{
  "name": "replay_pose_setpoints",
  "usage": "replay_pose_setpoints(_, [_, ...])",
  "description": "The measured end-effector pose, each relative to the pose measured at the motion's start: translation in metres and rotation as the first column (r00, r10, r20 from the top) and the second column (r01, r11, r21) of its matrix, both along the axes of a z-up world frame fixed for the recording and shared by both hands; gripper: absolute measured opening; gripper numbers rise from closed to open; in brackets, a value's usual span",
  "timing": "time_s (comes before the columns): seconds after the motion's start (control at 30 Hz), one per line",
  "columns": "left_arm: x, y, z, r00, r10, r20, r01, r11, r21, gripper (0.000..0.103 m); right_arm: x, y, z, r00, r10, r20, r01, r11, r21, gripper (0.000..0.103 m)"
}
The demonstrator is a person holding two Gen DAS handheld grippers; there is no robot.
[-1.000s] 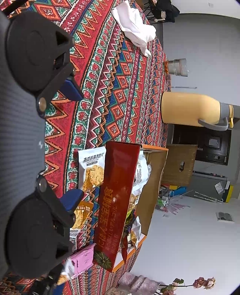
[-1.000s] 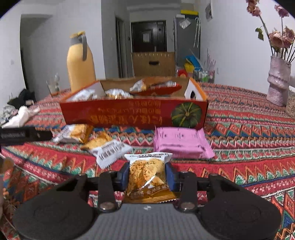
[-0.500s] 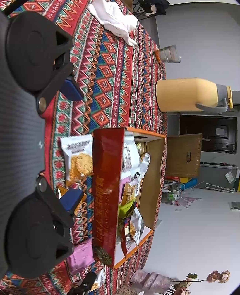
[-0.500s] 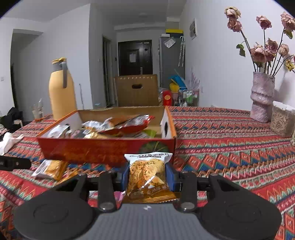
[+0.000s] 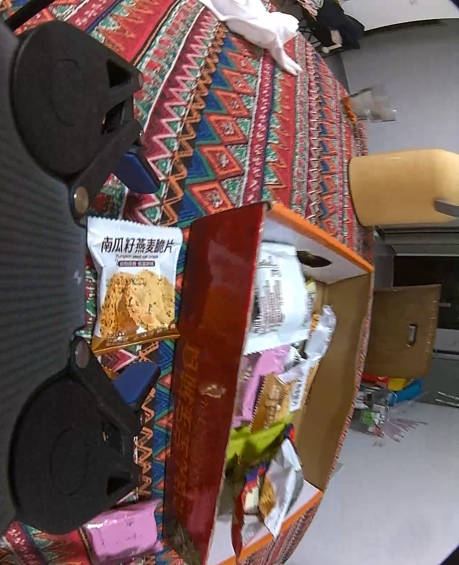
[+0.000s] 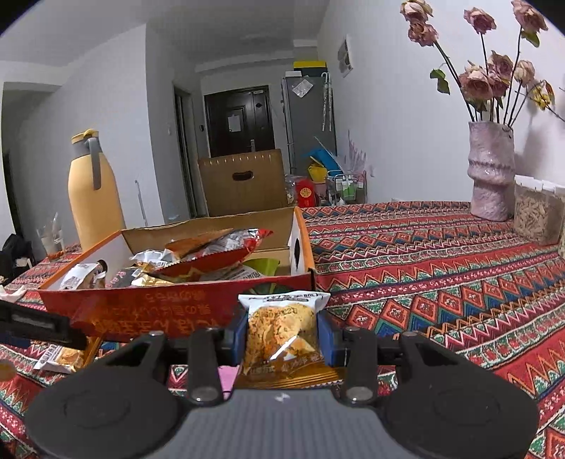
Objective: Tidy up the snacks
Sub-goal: 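Grasp a white biscuit packet with the left tool while the right tool holds its packet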
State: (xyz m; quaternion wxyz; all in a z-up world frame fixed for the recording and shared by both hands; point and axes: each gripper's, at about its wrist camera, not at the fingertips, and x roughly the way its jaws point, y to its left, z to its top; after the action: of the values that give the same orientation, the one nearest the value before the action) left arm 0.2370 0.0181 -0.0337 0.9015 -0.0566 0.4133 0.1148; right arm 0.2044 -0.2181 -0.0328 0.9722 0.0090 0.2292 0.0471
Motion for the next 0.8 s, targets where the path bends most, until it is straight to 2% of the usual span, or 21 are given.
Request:
replay_pose_setpoints(0.1, [0.005,0.000,-0.009,1.000,0.010,-0.018,-0.010,1.000,0.013,0.103,-0.002,0.002,-0.001,1.000,0.007,0.010,-0.007,1.000,-0.010,0.040])
replay_pose_setpoints(0.23, [0.002,-0.004,-0.011,1.000,0.009,0.012,-0.010,0.999,0.031,0.100,-0.005,0.005,-0.003,1.000,0.017,0.018,-0.017,1.000,-0.022,0.040])
replay_pose_setpoints(0.3, [-0.001,-0.007,-0.010,1.000,-0.014,0.025,0.013,0.999,0.033,0.090,-0.005,0.007,-0.003,1.000,0.022,0.018,-0.022,0.999,-0.030,0.040])
replay_pose_setpoints(0.33, [-0.003,-0.010,-0.008,0.999,-0.025,0.034,0.024,0.999,0.036,0.076,-0.005,0.007,-0.003,1.000,0.022,0.019,-0.022,0.999,-0.032,0.040])
replay_pose_setpoints(0.37, [-0.005,-0.012,-0.006,0.998,-0.036,0.043,0.034,0.999,0.036,0.068,-0.006,0.008,-0.003,1.000,0.022,0.020,-0.021,0.999,-0.032,0.040])
replay_pose_setpoints(0.57, [-0.014,-0.019,-0.004,0.996,-0.064,0.059,0.061,0.997,0.048,0.059,-0.007,0.007,-0.003,0.999,0.025,0.029,-0.024,0.999,-0.031,0.040])
replay_pose_setpoints(0.8, [-0.029,-0.018,0.004,0.992,-0.085,0.094,0.081,0.995,0.050,0.057,-0.009,0.007,-0.003,0.999,0.033,0.040,-0.032,0.999,-0.031,0.040])
